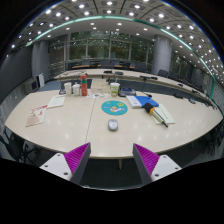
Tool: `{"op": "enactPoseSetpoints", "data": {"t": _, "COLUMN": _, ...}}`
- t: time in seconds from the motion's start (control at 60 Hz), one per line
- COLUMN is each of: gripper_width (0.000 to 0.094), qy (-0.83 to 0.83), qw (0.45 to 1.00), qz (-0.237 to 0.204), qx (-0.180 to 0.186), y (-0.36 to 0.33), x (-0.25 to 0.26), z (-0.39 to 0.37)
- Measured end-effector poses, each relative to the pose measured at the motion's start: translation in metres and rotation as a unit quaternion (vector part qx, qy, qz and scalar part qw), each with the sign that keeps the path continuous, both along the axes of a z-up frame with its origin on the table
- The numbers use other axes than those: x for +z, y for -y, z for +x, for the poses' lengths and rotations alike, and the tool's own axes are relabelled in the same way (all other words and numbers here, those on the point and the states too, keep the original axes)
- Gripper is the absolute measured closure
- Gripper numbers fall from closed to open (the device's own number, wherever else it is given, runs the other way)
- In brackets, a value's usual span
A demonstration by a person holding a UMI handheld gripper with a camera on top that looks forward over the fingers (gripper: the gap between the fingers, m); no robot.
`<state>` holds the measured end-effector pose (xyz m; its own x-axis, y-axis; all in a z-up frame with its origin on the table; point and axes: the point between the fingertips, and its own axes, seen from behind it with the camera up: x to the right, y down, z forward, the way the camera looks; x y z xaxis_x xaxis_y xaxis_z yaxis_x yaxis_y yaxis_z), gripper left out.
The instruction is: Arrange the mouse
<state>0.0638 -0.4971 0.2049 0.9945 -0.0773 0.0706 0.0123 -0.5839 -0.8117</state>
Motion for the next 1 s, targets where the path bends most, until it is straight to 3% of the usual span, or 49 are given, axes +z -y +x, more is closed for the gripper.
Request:
{"op": "enactPoseSetpoints", "data": {"t": 0.217, "gripper_width": 0.0079, "qy": -0.011, "qw": 1.0, "qz": -0.005, "qx": -0.009, "y": -0.076, "x": -0.056, "z": 0.017}}
{"op": "enactPoseSetpoints", "data": {"t": 0.417, "gripper_width": 0.0081, "qy": -0.005, "qw": 1.0, "qz": 0.011, "qx": -0.005, "y": -0.199, "x": -0.137, "z": 0.035}}
{"op": "enactPoseSetpoints", "data": {"t": 0.567, "gripper_width": 0.0121, "qy": -0.018, "qw": 1.0, "qz": -0.007, "qx": -0.013, "y": -0.269, "x": -0.188, "z": 0.046}}
{"op": "enactPoseSetpoints", "data": {"t": 0.7, "gripper_width": 0.0219, "qy": -0.029, "qw": 0.999, "qz": -0.028, "qx": -0.022, "y": -0.303, "x": -0.22, "z": 0.053}}
{"op": "enactPoseSetpoints", "data": {"t": 0.733, "gripper_width": 0.0242, "qy": -0.027, "qw": 0.999, "qz": -0.015, "qx": -0.022, "y": -0.312, "x": -0.217, "z": 0.054}}
{"op": "enactPoseSetpoints", "data": {"t": 0.817, "gripper_width": 0.0437, "qy": -0.026, "qw": 0.999, "qz": -0.02, "qx": -0.012, "y": -0.324, "x": -0.219, "z": 0.051}}
{"op": "enactPoseSetpoints", "data": {"t": 1.0, "gripper_width": 0.0535, "qy": -0.019, "qw": 0.999, "qz": -0.024, "qx": -0.019, "y": -0.33, "x": -0.218, "z": 0.052}}
